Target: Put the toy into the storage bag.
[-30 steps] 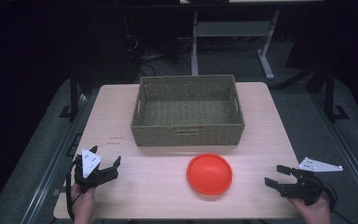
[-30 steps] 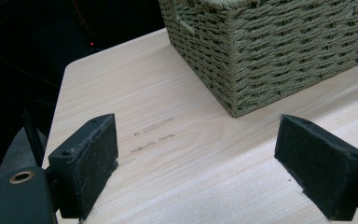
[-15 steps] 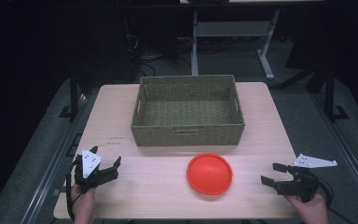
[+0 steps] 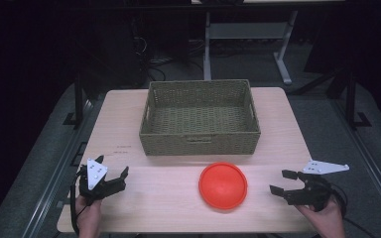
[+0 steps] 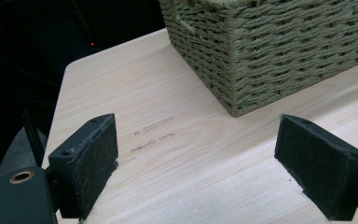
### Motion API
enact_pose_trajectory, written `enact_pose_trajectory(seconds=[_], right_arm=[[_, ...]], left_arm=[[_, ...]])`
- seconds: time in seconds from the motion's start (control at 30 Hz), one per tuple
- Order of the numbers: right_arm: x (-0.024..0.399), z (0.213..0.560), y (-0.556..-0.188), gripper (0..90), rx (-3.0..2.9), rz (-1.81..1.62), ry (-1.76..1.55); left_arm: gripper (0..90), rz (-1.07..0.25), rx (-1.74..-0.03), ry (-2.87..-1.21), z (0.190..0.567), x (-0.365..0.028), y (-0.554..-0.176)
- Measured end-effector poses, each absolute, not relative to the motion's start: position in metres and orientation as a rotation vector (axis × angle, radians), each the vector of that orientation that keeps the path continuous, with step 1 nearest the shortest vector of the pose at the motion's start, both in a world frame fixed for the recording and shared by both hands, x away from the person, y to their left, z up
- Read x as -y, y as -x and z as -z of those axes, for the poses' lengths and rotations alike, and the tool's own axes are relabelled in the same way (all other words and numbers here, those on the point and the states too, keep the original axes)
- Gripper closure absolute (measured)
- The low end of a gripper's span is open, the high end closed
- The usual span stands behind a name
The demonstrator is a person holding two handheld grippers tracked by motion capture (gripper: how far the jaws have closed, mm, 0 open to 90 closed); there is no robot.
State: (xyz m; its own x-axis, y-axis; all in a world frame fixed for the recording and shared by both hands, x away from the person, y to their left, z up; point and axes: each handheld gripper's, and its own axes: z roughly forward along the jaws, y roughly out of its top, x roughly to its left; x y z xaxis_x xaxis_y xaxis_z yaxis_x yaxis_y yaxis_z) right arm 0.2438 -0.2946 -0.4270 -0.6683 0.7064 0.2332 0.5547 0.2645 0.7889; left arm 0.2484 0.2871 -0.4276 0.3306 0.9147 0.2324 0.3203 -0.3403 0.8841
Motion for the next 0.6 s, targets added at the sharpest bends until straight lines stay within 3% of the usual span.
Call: enact_pose_trajectory(seconds=[0.6], right_arm=[[0.272, 0.406, -0.26, 17.3, -2.394, -1.362, -1.119]], left_arm=[[12.8, -0.997, -1.118, -1.82, 0.428, -0.29, -0.249]])
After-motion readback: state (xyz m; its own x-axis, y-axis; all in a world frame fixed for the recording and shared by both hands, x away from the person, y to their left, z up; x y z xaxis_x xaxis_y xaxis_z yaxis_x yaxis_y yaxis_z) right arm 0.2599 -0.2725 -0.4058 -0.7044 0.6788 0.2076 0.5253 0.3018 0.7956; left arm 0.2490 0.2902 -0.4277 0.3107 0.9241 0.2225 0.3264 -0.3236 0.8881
